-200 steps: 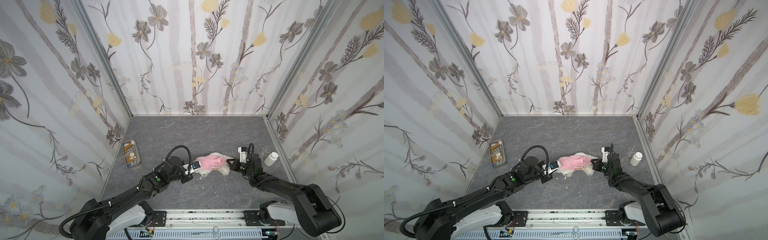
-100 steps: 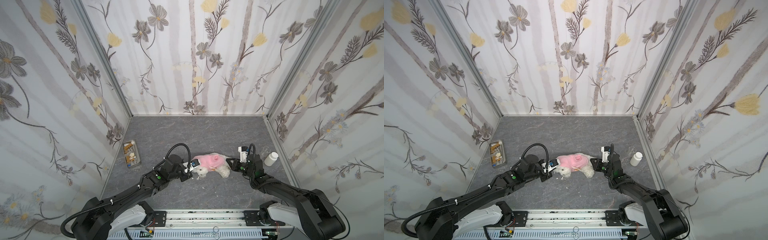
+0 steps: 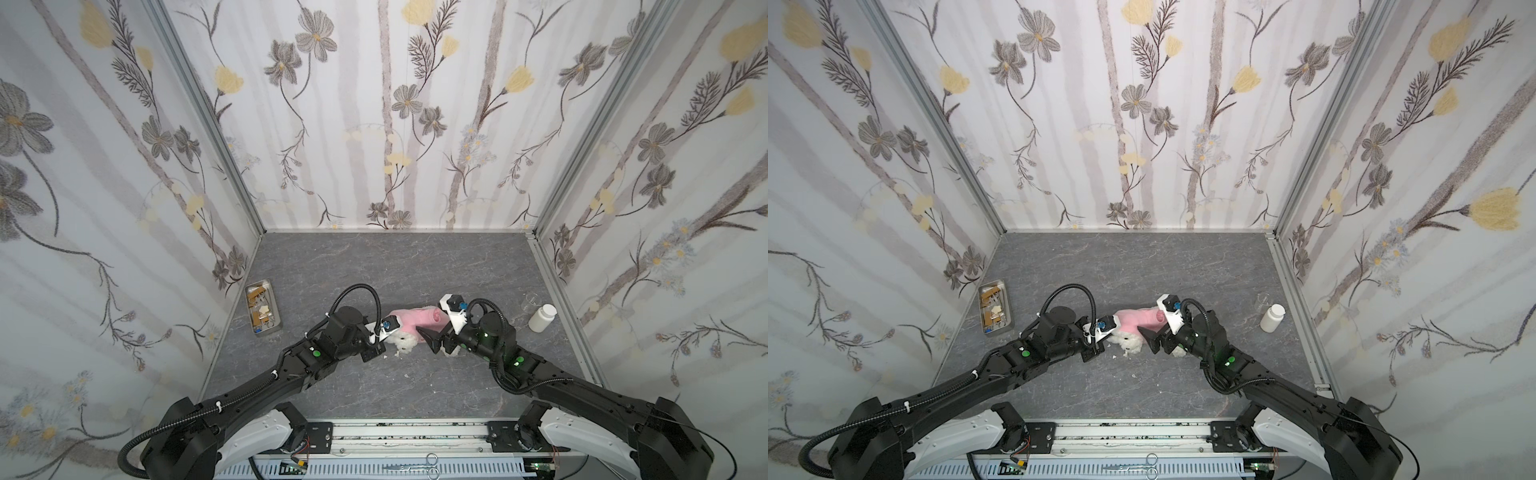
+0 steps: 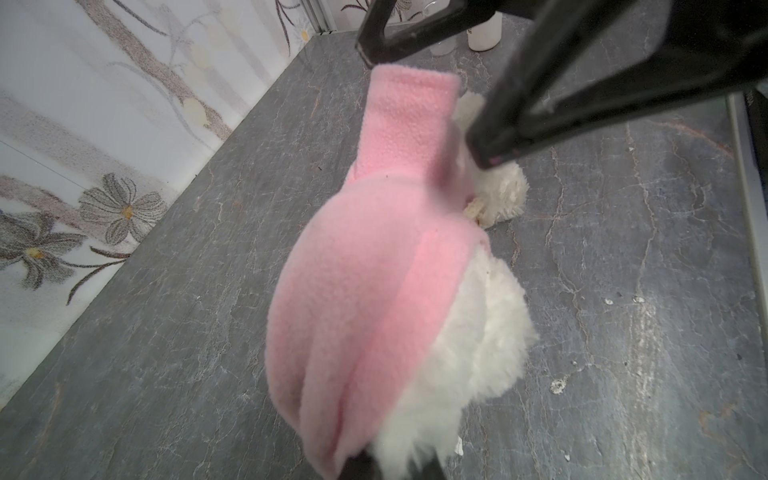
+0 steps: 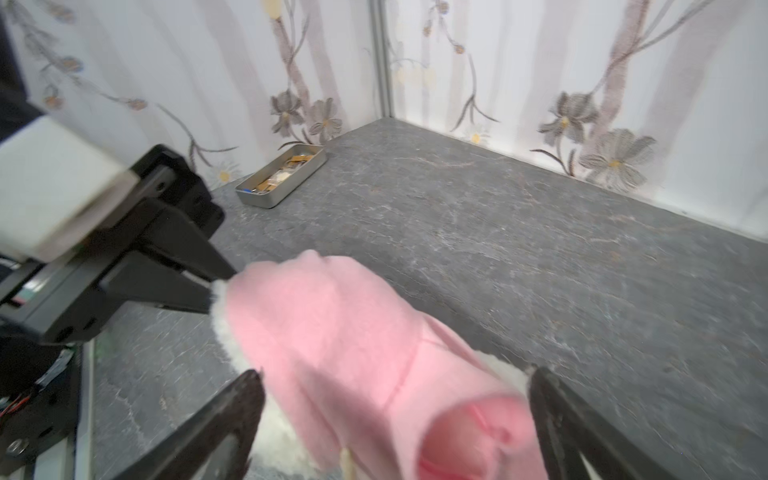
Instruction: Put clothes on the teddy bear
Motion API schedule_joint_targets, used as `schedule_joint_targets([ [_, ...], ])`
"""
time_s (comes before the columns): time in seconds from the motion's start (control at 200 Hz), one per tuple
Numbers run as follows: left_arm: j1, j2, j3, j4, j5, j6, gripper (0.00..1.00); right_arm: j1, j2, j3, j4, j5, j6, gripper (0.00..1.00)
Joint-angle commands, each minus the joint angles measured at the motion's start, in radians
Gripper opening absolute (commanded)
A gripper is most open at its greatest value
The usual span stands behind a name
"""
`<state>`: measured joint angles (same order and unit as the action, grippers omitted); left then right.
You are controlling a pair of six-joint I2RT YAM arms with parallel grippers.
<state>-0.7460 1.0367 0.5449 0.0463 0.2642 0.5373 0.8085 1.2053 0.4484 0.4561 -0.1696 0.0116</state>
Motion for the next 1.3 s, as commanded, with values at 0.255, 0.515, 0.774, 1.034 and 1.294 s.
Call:
schedule_joint_targets([
  [0.255, -0.001, -0.018, -0.001, 0.017, 0.032, 0.008, 0.0, 0.074, 0.171, 0.122, 0.033, 0.158, -0.103, 0.85],
  [0.515, -0.026, -0.003, 0.004, -0.02, 0.009, 0.082, 0.0, 0.029, 0.209, 0.161, 0.074, 0.102, 0.046, 0.58],
  [0.774, -0.053, 0.034, 0.04, -0.032, 0.001, 0.153, 0.0, 0.029, 0.277, 0.191, 0.092, 0.033, 0.18, 0.36],
  [1.034, -0.101, 0.029, 0.046, -0.033, -0.06, 0.299, 0.0, -0.013, 0.309, 0.254, 0.059, -0.039, 0.318, 0.0],
  [1.294, -0.178, 0.07, 0.117, -0.028, -0.099, 0.392, 0.0, -0.034, 0.384, 0.399, -0.164, 0.056, 0.563, 0.0],
])
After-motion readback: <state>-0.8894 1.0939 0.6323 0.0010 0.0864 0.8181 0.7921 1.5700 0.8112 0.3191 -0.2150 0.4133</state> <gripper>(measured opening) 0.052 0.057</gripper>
